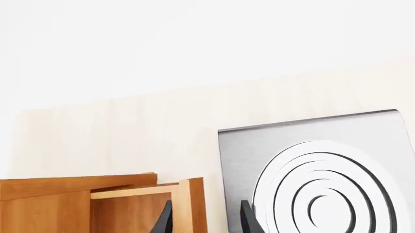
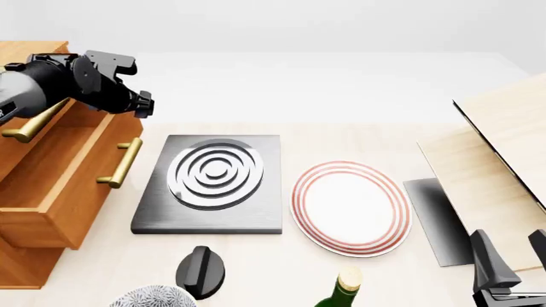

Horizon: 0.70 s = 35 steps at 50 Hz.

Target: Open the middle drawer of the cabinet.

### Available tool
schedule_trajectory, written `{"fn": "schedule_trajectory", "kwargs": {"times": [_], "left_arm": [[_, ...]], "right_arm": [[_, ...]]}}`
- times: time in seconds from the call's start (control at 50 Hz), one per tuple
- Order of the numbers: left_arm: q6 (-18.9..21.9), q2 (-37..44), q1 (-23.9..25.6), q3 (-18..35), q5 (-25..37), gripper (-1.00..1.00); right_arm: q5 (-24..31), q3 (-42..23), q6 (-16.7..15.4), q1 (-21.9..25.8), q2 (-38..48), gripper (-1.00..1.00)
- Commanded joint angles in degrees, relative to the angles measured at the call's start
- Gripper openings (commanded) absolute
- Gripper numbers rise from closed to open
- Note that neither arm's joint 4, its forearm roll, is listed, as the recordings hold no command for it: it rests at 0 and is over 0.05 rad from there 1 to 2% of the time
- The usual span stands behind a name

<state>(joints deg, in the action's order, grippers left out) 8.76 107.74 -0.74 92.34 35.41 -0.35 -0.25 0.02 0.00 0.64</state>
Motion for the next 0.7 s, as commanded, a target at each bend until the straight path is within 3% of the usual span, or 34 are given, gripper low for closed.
{"fn": "schedule_trajectory", "kwargs": {"times": [0.02, 0.22, 0.7], "left_arm": [[-0.1, 1.4, 0.4, -1.9, -1.0, 1.0], [0.0, 2.2, -0.7, -4.6, -3.0, 1.0], [-3.3, 2.0, 7.3, -7.3, -3.8, 1.0]], "right_arm": [[0.0, 0.0, 0.0, 0.0, 0.0, 1.0], [0.0, 0.0, 0.0, 0.0, 0.0, 1.0], [0.0, 0.0, 0.0, 0.0, 0.0, 1.0]]}}
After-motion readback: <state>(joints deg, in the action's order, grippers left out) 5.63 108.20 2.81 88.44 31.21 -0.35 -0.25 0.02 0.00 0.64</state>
